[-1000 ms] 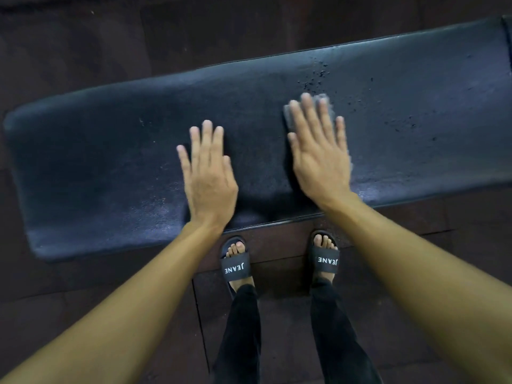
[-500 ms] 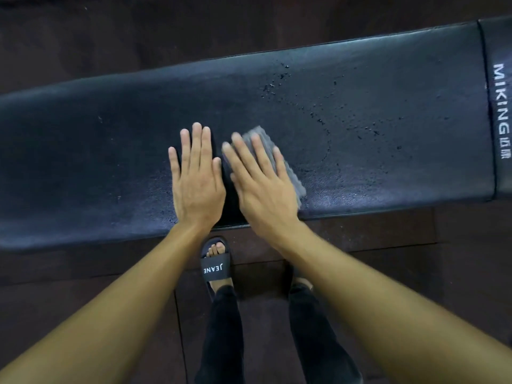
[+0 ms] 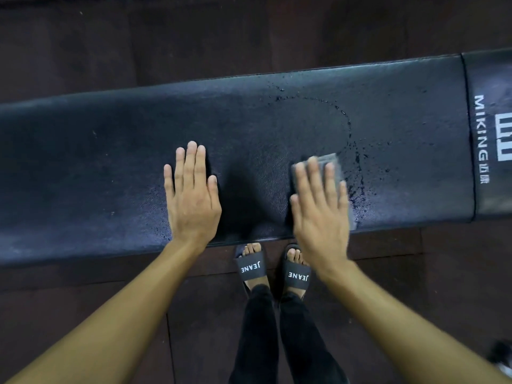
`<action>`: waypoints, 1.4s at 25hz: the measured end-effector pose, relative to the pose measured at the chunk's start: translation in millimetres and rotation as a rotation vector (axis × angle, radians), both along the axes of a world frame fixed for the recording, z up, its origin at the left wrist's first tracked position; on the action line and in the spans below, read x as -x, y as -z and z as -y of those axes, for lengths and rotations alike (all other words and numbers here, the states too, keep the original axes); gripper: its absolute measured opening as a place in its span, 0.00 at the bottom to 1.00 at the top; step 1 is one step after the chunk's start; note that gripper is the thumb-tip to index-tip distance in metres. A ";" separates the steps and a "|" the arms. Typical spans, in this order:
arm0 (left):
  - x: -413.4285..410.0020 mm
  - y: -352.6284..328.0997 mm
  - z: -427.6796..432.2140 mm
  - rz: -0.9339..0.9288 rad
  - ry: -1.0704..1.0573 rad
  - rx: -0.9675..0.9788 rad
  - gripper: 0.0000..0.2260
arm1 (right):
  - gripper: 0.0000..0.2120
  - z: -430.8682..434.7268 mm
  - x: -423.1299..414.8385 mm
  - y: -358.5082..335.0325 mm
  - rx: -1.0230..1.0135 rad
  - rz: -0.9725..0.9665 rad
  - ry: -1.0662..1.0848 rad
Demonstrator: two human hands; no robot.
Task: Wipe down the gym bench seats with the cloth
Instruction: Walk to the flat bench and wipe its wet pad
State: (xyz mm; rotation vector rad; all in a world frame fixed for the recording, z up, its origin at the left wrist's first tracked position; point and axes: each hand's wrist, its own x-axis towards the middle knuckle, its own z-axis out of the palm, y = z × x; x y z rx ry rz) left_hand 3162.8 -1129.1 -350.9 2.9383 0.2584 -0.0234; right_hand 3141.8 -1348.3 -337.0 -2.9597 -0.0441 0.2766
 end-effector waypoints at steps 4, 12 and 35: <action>-27.9 -3.3 6.0 0.100 -0.111 0.096 0.19 | 0.23 -64.8 -46.2 10.0 -0.085 0.105 -0.294; -33.4 2.2 8.3 -0.034 -0.012 0.032 0.23 | 0.25 -21.3 -181.0 8.6 -0.098 0.020 -0.004; -40.3 0.3 157.2 -0.032 0.062 0.050 0.23 | 0.24 136.6 -111.8 5.7 -0.085 0.052 0.110</action>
